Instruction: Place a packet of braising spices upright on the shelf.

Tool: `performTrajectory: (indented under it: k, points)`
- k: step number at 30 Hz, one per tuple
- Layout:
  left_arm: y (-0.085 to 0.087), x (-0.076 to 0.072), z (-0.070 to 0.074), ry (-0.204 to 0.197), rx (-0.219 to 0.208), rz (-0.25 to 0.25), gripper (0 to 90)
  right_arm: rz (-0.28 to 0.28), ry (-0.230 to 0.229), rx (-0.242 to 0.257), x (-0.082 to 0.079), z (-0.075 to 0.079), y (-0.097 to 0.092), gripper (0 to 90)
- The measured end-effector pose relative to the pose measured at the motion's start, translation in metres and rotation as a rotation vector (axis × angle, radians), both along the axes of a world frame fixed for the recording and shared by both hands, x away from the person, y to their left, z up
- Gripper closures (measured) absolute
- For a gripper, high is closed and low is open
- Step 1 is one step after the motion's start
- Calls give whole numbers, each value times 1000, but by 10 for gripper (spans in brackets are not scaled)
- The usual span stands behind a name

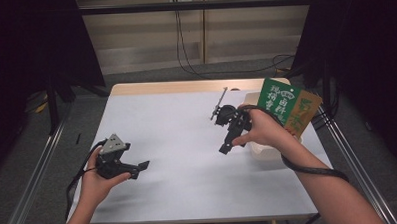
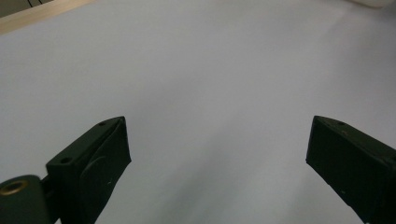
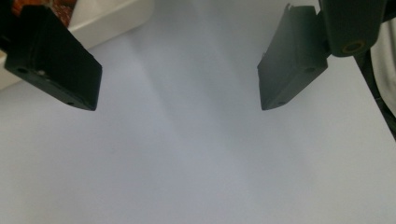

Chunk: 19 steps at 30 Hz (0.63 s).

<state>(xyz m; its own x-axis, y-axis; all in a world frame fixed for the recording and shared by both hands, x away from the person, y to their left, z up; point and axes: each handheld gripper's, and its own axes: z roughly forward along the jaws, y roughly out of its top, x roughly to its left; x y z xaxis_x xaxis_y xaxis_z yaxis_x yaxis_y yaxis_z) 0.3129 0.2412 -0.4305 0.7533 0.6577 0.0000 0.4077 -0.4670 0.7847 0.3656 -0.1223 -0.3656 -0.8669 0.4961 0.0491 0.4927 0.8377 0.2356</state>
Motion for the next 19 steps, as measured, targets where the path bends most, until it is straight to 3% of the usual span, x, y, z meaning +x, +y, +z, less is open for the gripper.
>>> performTrajectory:
  k: [6,9,10,12,14,19]
  points:
    - [0,0,0,1,13,3,59,-11,0,0,-4,-22,3,132]
    - [-1,-1,-1,13,1,9,59,-23,8,31,-6,-33,3,133]
    - [-1,0,-1,6,19,-3,59,-20,2,35,-7,-36,3,133]
    - [-2,-1,-3,8,11,-1,59,-13,-14,36,-9,-41,4,133]
    - [-1,-1,-3,7,28,-6,59,-14,-13,66,-11,-45,4,133]
    - [-1,-1,-4,16,18,-4,59,-35,-15,119,-16,-56,3,133]
